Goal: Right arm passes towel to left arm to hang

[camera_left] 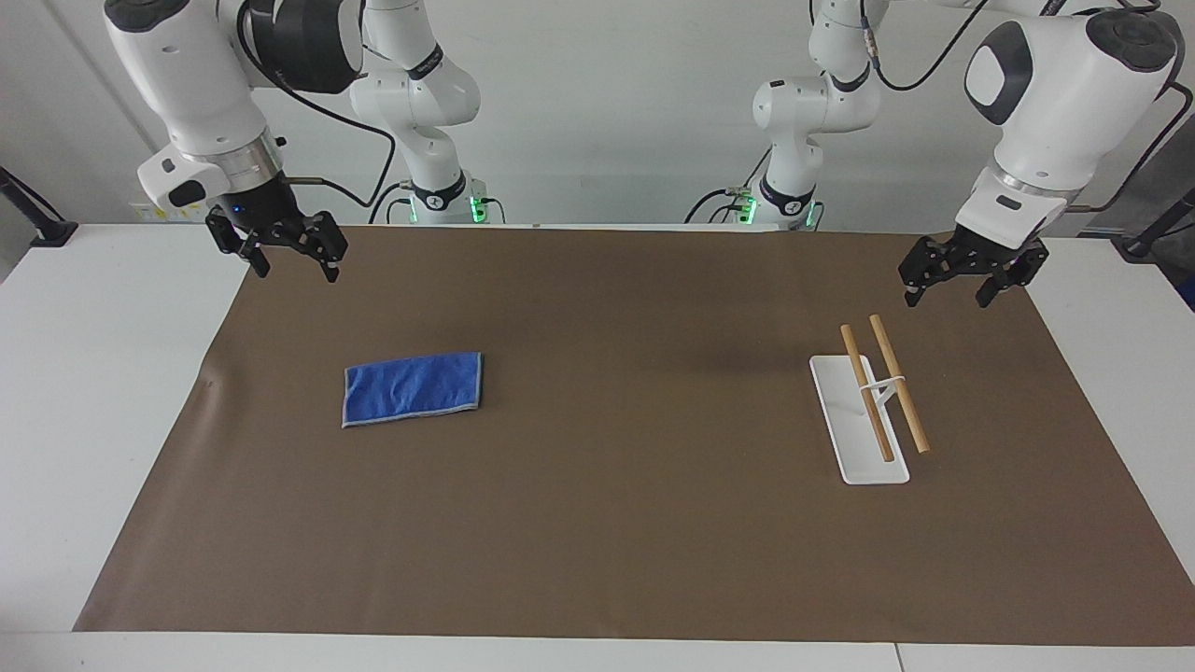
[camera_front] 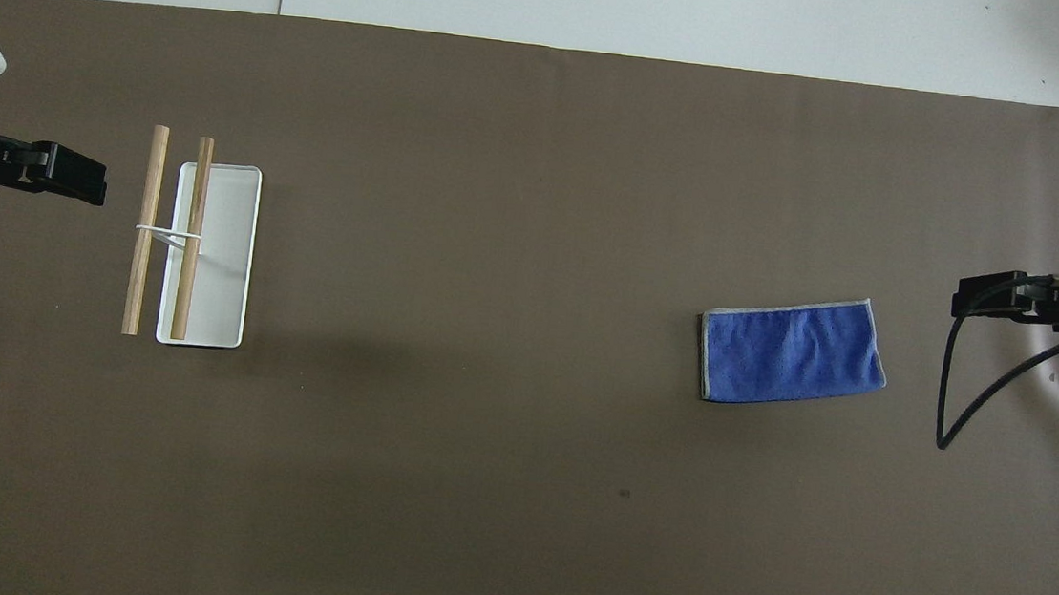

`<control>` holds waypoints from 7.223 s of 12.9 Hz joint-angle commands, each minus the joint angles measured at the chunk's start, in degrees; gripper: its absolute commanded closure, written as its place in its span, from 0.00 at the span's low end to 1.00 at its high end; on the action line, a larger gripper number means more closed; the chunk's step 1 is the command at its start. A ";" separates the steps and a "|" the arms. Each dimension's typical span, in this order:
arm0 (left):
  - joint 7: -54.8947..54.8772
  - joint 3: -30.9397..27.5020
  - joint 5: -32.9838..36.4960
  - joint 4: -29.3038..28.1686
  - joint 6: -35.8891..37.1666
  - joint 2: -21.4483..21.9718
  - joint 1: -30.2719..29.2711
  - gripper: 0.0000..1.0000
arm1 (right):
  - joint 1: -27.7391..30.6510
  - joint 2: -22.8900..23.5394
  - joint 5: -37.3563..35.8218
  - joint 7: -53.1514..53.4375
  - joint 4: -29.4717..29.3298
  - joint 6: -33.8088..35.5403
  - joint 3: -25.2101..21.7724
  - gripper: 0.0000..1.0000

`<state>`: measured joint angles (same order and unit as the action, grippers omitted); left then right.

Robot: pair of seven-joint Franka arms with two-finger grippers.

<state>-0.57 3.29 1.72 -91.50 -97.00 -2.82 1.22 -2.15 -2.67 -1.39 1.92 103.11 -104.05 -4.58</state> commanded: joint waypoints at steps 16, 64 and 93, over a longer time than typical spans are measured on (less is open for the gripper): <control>-0.05 -0.48 -0.57 -1.22 -0.03 1.33 0.27 0.00 | -3.38 12.06 1.39 -6.32 28.81 -43.15 0.45 0.00; 67.07 13.75 -26.67 -16.93 -35.57 6.24 1.24 0.00 | -26.50 14.97 89.89 1.15 0.52 -52.93 5.20 1.00; 77.30 20.62 -30.37 -21.96 -64.37 -0.78 1.07 1.00 | -27.91 15.32 95.18 -4.45 1.91 -58.81 5.64 0.00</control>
<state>78.25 24.26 -28.27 -114.14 -160.49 -2.81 2.58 -30.99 12.11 94.81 1.23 104.28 -161.72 0.79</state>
